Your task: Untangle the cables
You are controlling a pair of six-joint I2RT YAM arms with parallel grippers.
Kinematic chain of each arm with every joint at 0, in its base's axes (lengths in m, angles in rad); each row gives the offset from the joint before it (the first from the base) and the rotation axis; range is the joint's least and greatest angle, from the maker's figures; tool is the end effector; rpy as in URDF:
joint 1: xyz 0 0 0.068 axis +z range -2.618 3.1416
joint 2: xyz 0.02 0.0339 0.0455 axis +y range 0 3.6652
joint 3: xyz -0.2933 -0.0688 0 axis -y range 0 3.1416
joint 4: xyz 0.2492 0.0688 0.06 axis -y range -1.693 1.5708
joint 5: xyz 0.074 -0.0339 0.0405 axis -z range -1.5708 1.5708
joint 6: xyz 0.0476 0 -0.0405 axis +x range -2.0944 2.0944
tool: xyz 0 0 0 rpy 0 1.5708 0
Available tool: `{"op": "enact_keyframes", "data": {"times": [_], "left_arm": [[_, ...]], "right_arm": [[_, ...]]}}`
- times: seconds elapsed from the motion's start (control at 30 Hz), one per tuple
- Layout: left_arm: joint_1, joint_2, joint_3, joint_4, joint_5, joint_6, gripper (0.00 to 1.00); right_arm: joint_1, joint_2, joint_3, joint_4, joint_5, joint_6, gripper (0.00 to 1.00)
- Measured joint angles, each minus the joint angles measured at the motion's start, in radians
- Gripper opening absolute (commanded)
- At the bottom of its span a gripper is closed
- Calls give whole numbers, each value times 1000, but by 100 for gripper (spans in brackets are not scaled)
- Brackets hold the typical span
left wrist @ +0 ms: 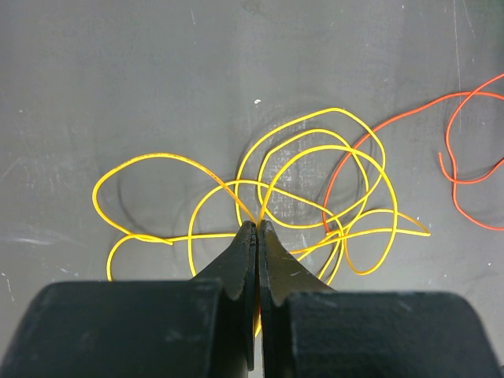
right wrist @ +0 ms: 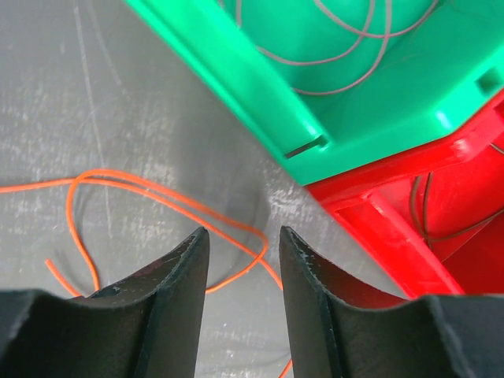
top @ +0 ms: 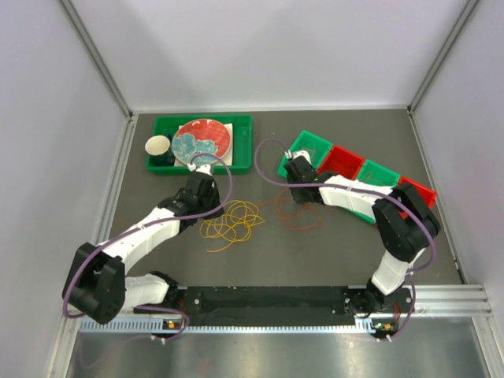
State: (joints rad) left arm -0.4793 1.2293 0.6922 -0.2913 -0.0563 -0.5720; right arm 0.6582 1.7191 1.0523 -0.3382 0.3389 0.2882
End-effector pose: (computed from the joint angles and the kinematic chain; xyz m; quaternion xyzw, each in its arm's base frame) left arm 0.2219 -0.1123 0.2244 -0.0534 0.9301 -0.1592 0.3268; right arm 0.2945 0.2077 0.1962 -0.1278 0.9390 -0.0188 0.3187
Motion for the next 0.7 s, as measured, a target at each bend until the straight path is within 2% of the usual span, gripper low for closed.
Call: {"op": "enact_keyframes", "data": {"times": [0.37, 0.47, 0.6, 0.7], "left_arm": [[0, 0, 0, -1, 1, 0, 0], [0, 0, 0, 0, 2, 0, 0], [0, 0, 0, 0, 7, 0, 0], [0, 0, 0, 0, 7, 0, 0]], "right_arm": [[-34, 15, -52, 60, -74, 31, 32], [-34, 16, -57, 74, -87, 31, 22], [-34, 18, -58, 89, -110, 39, 0], [-34, 18, -58, 90, -120, 45, 0]]}}
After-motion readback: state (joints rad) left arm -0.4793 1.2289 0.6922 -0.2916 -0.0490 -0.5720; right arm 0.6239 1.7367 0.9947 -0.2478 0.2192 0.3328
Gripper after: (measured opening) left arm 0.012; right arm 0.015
